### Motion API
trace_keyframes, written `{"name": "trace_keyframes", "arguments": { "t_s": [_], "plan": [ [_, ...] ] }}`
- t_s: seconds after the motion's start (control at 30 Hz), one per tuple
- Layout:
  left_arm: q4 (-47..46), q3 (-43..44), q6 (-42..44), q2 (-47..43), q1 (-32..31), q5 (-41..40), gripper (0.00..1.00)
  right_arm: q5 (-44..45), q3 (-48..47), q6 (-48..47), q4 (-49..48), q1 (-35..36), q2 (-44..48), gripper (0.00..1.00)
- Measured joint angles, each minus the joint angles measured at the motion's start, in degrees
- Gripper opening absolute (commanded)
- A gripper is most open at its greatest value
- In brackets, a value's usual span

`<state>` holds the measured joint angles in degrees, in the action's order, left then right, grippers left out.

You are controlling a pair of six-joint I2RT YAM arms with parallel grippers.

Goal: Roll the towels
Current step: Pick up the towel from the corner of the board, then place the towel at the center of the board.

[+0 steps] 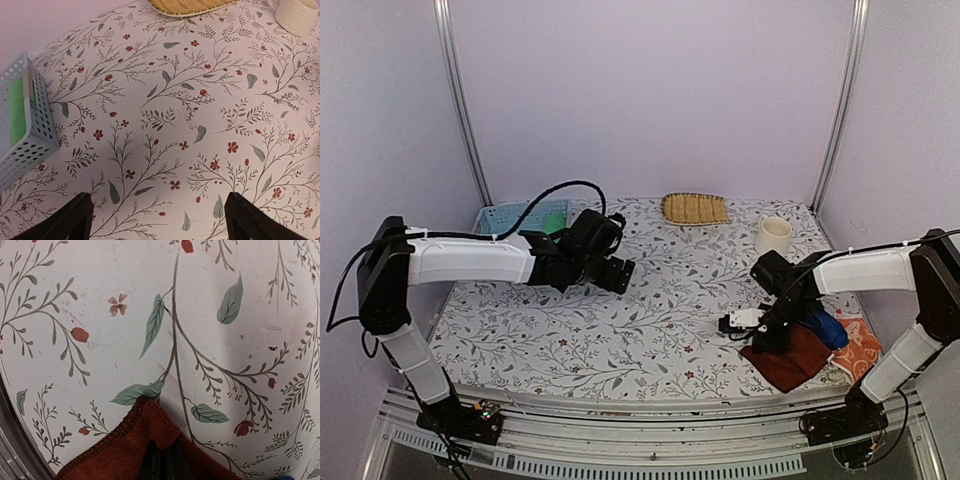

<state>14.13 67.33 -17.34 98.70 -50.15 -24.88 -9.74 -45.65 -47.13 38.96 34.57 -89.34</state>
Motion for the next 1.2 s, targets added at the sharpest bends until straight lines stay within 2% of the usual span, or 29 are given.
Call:
{"name": "trace_keyframes", "arguments": {
  "t_s": [0.23,0.37,0.57,0.67,0.77,0.83,0.93,1.07,1.13,1.2],
  "plan": [
    [2.1,-0.5,-0.9,-1.8,0.1,-0.3,0.92,-2.8,-7.6,1.0,2.8,1.8,-4.3,0.02],
    [2.6,-3.2,-1.6,-6.6,0.8,-1.0,0.92,-9.7,-21.3,1.6,7.7,2.1,-5.2,0.02],
    [2.3,-8.0,-3.3,-13.4,3.6,-1.7,0.89,-24.7,-49.6,2.7,14.4,2.2,-5.4,0.02],
    [2.1,-9.6,-4.0,-14.6,5.1,-1.3,0.87,-31.2,-58.4,2.7,14.6,1.9,-4.0,0.02],
    [1.8,-10.2,-4.0,-14.8,5.8,-0.2,0.8,-35.6,-56.3,2.5,13.6,0.3,0.6,0.02],
    [1.2,-10.7,-3.6,-14.8,5.8,1.3,0.73,-37.1,-50.8,2.6,12.3,-2.6,3.2,0.03],
    [0.0,-11.9,-2.2,-14.8,5.8,4.9,0.64,-37.9,-38.9,2.7,9.8,-10.8,4.5,0.06],
    [-1.5,-13.7,-0.1,-14.8,5.8,10.4,0.54,-33.3,-25.9,4.5,7.8,-21.3,3.7,0.48],
    [-1.7,-13.9,0.9,-14.5,5.8,13.3,0.46,-31.1,-22.7,5.9,6.6,-26.2,4.1,0.68],
    [-2.7,-13.9,2.0,-13.8,5.8,16.3,0.39,-28.7,-20.8,7.5,4.9,-29.2,6.1,0.98]
  ]
}}
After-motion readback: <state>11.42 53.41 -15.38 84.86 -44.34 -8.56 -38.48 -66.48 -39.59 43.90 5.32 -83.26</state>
